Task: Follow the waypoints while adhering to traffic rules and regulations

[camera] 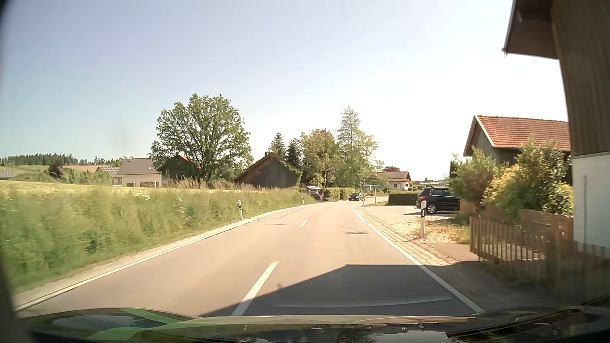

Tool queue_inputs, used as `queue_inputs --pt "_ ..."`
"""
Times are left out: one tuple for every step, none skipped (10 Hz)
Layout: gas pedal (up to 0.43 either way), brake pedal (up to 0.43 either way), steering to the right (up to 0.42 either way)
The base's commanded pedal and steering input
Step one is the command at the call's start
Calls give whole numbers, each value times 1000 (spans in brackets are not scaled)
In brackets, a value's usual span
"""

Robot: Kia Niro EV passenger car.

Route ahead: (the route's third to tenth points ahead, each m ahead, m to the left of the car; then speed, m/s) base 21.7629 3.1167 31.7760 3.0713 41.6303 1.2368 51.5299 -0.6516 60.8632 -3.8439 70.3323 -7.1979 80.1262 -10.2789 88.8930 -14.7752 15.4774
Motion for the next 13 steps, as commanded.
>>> queue_inputs --pt "138 0 9" --pt "138 0 9" --pt "150 0 8" --pt "150 0 8" --pt "150 0 8" --pt "138 0 8" --pt "130 0 7" --pt "110 0 5" --pt "98 0 3" --pt "98 0 3" --pt "98 0 4" --pt "110 0 5" --pt "110 0 6"
